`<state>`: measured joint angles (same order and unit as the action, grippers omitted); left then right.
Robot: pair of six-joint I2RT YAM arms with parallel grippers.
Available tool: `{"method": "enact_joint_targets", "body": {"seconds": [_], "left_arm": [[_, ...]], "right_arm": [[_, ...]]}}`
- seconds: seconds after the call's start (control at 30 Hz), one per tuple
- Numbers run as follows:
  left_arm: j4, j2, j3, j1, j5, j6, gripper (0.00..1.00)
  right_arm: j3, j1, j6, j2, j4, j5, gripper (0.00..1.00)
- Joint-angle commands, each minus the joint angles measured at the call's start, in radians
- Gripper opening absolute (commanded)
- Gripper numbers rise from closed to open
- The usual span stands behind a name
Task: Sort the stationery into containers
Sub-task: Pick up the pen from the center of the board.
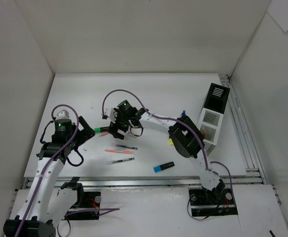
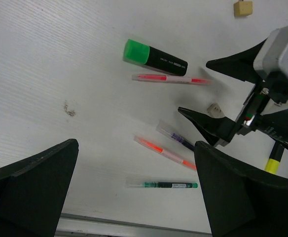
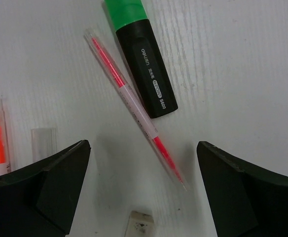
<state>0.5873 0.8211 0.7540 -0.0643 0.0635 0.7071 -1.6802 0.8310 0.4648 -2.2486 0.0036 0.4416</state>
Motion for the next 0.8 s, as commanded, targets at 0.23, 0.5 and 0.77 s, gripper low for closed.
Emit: {"method": "enact_joint_targets", "body": {"seconds": [0.23, 0.5, 0.77], "left_arm": [[-0.072, -0.033, -0.005, 0.006, 0.029, -0.017, 0.99], [-0.092, -0.030, 0.004, 0.006, 0.042, -0.029, 1.00], [-0.103, -0.007, -0.001, 0.006, 0.056, -0.037, 0.99]], "right_arm": [[-0.098, -0.007, -0.009, -0.025, -0.089, 0.071, 0.68], [-0.061, 0.006, -0.015, -0.029, -0.114, 0.042, 0.32], [-0.006, 0.057, 0.064, 0.000, -0.113, -0.101, 0.10]]}}
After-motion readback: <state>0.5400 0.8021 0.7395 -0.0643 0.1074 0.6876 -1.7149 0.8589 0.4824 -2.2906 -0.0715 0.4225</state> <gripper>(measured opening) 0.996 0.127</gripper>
